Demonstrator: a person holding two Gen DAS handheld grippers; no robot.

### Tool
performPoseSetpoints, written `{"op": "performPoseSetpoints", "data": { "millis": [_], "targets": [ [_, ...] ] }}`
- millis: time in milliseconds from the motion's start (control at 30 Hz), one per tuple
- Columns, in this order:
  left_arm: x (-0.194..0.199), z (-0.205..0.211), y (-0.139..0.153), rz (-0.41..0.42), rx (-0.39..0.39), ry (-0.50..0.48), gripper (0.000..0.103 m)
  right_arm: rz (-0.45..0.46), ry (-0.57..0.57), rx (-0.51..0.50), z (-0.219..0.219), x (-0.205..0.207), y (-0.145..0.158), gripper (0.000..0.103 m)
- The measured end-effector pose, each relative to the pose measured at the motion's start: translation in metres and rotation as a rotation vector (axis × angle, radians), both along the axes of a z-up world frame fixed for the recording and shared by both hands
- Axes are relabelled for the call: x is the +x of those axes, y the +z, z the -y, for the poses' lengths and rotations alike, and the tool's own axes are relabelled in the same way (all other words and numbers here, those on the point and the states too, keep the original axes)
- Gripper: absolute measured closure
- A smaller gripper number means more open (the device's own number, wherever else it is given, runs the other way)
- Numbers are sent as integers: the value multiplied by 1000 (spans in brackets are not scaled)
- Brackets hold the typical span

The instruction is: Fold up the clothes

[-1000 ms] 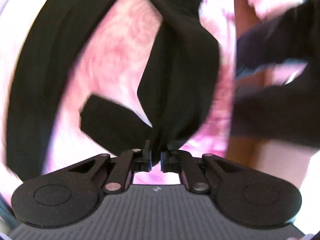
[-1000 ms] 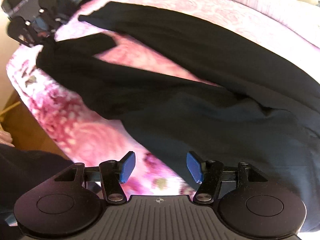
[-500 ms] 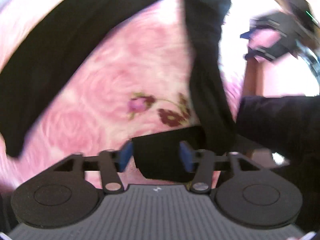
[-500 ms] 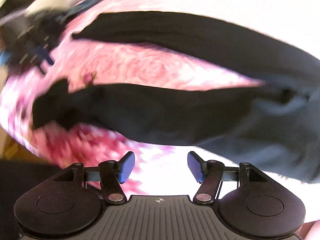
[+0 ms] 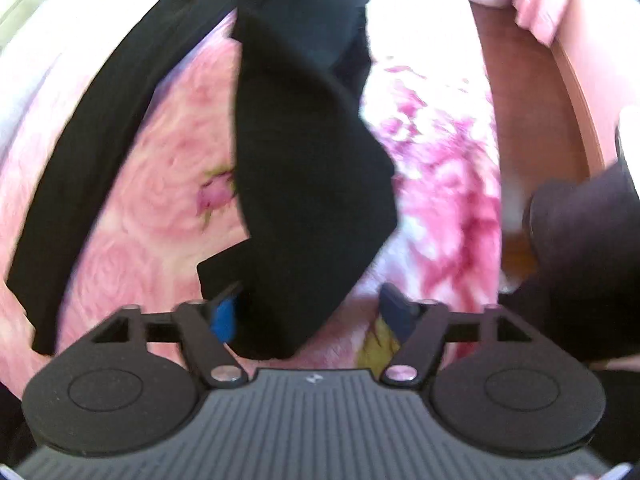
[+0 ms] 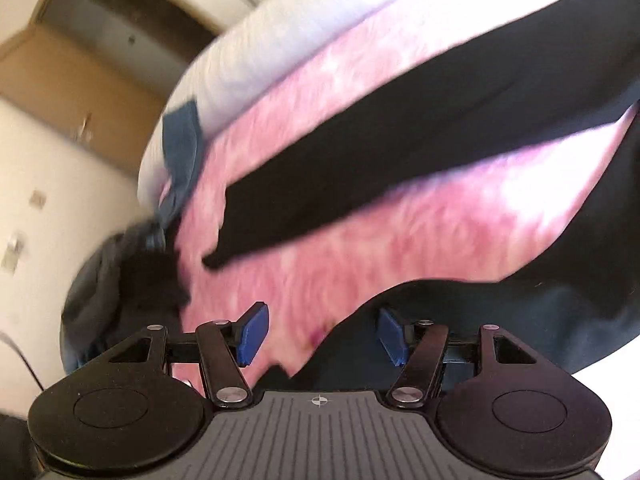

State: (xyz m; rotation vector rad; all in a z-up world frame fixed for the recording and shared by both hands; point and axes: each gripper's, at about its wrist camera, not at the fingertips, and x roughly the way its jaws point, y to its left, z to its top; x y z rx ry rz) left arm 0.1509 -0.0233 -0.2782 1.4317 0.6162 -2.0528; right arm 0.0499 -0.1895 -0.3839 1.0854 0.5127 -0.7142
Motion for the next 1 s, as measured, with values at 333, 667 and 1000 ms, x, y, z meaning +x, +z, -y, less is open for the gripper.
{"op": "performPoseSetpoints", "data": {
  "millis": [333, 667, 1000],
  "targets": [
    [80, 58, 38, -408, 498, 374, 100, -202, -184, 81, -80, -101, -23, 35],
    [126, 78, 27, -250, 506, 522, 61, -59, -227, 116, -135, -51, -60, 30],
    [64, 60, -46, -16, 333, 227, 56, -112, -427, 93, -155, 13, -80, 17]
  ]
}}
